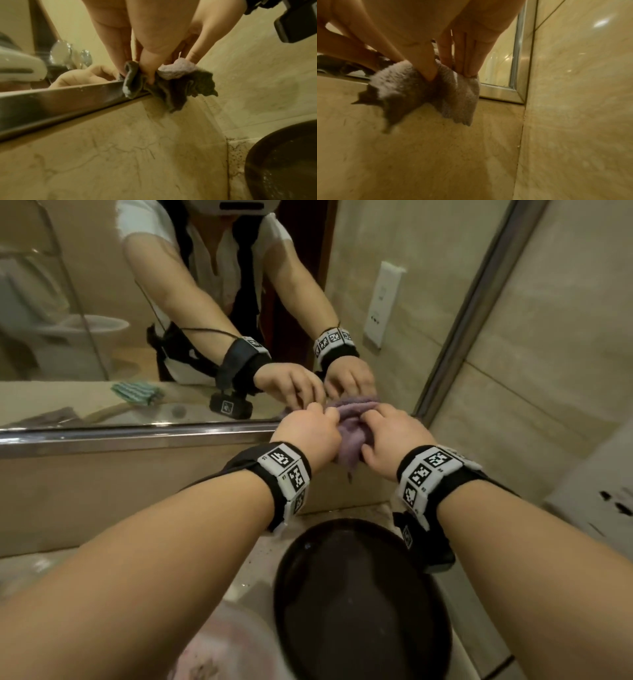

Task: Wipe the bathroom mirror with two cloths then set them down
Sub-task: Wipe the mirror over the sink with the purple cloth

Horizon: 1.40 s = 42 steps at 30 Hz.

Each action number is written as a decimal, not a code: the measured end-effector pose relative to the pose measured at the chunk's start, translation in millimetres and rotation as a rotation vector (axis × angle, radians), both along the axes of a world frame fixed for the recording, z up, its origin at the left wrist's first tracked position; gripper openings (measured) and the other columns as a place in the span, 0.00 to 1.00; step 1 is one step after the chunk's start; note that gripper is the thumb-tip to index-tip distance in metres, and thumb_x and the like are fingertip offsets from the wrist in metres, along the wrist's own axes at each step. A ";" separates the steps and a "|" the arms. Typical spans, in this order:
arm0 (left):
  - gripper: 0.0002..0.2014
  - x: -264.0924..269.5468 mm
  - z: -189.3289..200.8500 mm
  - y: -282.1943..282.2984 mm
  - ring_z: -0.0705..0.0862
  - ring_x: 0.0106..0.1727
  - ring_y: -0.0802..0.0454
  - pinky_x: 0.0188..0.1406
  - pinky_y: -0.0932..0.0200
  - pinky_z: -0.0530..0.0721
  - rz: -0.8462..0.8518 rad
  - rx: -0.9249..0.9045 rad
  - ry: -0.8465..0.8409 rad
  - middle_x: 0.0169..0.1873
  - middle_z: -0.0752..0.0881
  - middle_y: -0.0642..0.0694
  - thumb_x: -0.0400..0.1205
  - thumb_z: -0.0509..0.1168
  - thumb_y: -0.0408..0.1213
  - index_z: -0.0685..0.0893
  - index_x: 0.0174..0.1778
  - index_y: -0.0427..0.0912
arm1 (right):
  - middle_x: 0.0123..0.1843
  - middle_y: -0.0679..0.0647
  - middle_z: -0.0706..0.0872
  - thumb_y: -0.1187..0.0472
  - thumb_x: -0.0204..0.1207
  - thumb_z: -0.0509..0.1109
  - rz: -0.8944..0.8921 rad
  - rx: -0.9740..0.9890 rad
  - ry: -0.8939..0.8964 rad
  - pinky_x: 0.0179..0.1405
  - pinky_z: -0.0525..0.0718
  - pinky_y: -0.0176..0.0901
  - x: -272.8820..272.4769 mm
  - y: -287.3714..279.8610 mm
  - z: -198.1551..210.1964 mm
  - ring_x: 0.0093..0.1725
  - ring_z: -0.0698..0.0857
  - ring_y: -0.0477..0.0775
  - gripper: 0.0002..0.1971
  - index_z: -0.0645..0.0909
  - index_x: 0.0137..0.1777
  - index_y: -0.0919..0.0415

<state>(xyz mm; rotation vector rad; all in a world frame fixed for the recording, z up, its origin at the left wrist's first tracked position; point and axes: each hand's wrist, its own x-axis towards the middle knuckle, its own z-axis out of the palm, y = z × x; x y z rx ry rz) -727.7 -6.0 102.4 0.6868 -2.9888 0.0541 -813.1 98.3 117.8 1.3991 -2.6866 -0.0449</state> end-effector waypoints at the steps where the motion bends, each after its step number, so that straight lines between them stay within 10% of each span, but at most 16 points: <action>1: 0.19 1.7 2.0 -2.2 0.77 0.62 0.35 0.50 0.46 0.77 -0.013 -0.018 -0.003 0.63 0.74 0.36 0.85 0.54 0.36 0.68 0.71 0.36 | 0.70 0.58 0.74 0.54 0.75 0.66 0.019 0.001 0.004 0.64 0.75 0.50 -0.2 1.0 1.3 0.68 0.75 0.62 0.23 0.71 0.70 0.57; 8: 0.17 17.5 17.6 -1.8 0.75 0.65 0.41 0.52 0.49 0.78 -0.078 -0.267 -0.126 0.63 0.75 0.40 0.84 0.59 0.36 0.75 0.69 0.39 | 0.66 0.59 0.77 0.61 0.75 0.68 0.040 0.117 0.007 0.57 0.76 0.49 10.1 -11.6 16.2 0.64 0.77 0.63 0.22 0.73 0.69 0.56; 42: 0.15 152.0 11.0 -84.4 0.80 0.62 0.42 0.59 0.50 0.79 0.165 -0.218 -0.039 0.60 0.80 0.45 0.83 0.61 0.38 0.82 0.65 0.50 | 0.65 0.59 0.79 0.67 0.79 0.62 0.308 0.111 0.201 0.43 0.71 0.46 134.4 -108.2 14.5 0.65 0.78 0.61 0.17 0.75 0.68 0.63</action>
